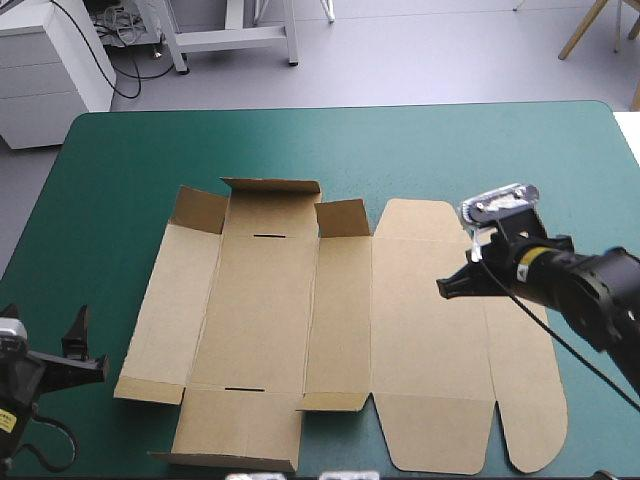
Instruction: Fold the box
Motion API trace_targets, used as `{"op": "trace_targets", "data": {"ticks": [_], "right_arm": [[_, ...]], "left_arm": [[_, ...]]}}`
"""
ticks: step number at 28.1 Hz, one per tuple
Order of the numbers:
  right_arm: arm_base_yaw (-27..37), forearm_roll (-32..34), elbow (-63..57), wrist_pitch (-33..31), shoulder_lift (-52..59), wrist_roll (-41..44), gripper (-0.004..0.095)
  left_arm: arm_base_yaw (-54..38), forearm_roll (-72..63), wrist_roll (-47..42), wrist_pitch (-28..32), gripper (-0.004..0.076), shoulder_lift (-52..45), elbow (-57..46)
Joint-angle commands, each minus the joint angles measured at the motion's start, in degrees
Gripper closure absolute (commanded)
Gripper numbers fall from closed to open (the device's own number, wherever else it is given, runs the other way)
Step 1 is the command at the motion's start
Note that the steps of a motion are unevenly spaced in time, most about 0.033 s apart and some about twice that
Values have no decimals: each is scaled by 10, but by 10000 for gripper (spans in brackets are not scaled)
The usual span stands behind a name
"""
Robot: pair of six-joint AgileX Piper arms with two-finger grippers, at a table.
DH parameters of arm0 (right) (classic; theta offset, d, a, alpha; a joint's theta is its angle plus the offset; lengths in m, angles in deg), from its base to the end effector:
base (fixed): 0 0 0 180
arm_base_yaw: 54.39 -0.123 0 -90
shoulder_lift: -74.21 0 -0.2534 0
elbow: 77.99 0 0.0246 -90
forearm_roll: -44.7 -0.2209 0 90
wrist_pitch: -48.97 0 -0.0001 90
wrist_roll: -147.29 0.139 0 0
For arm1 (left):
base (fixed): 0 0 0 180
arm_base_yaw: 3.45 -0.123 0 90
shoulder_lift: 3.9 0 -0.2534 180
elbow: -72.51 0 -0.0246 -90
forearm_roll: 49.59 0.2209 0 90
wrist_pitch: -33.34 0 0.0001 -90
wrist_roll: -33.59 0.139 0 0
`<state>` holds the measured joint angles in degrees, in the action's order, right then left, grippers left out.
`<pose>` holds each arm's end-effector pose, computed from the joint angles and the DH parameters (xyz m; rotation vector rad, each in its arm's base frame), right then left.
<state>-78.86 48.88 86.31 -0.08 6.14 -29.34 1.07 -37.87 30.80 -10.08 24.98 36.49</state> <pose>0.2072 0.0859 0.3122 -0.4520 2.2763 0.1582 0.1000 0.0116 0.3194 0.0727 1.8781 0.1467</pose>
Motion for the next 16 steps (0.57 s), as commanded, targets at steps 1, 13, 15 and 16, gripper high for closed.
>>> {"op": "trace_targets", "data": {"ticks": [1, 13, 15, 16], "right_arm": [[3, 22, -48, 47, 71, 56, 927], [3, 25, -190, 72, 247, 67, 927], [3, 24, -205, 76, 274, 67, 927], [3, 22, -221, 77, 301, 67, 927]], "left_arm": [[5, 7, 0, 26, 176, 67, 63], [5, -111, 14, -73, 176, 241, 142], [5, -136, 18, -72, 176, 264, 142], [4, -158, 31, -75, 176, 292, 142]]}}
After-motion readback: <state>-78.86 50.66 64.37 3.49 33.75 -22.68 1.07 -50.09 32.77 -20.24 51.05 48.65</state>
